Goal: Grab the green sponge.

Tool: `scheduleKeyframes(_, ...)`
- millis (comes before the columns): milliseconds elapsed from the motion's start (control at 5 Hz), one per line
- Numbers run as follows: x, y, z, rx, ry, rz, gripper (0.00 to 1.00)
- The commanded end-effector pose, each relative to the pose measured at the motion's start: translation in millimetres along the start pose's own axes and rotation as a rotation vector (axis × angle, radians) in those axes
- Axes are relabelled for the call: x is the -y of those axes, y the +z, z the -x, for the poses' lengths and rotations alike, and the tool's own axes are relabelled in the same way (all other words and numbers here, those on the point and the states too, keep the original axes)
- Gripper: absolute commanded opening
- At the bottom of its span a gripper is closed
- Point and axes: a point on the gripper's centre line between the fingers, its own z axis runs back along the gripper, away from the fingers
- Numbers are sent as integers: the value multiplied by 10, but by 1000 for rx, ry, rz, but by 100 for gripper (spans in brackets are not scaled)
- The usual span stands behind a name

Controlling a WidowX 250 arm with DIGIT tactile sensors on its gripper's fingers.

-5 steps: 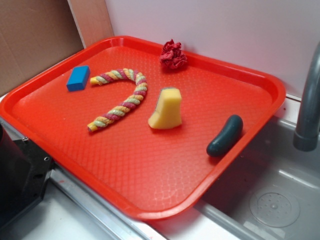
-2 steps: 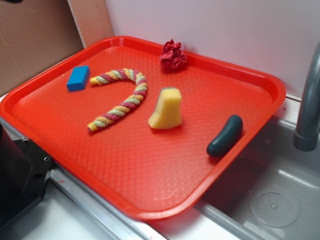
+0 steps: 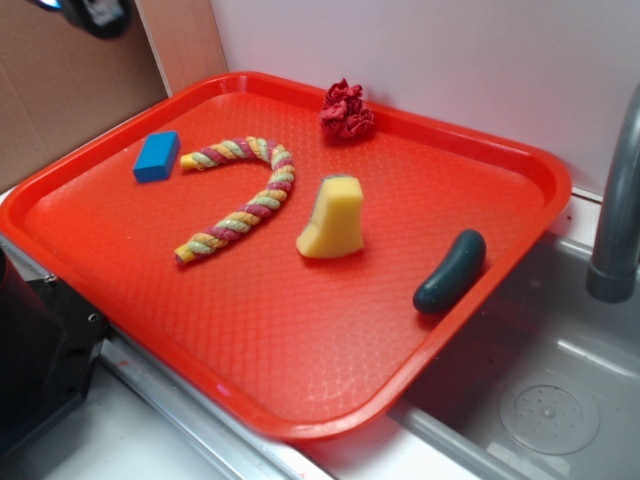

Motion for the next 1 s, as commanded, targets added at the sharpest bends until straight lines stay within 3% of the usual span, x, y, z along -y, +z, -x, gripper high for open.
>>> scheduleKeyframes(0,293,-444,-305,132,-274,75,100)
scheduleKeyframes(400,593,-916,-377,121,-413,139,100)
scheduleKeyframes(800,746,-1311,-297,48,-431,112,100)
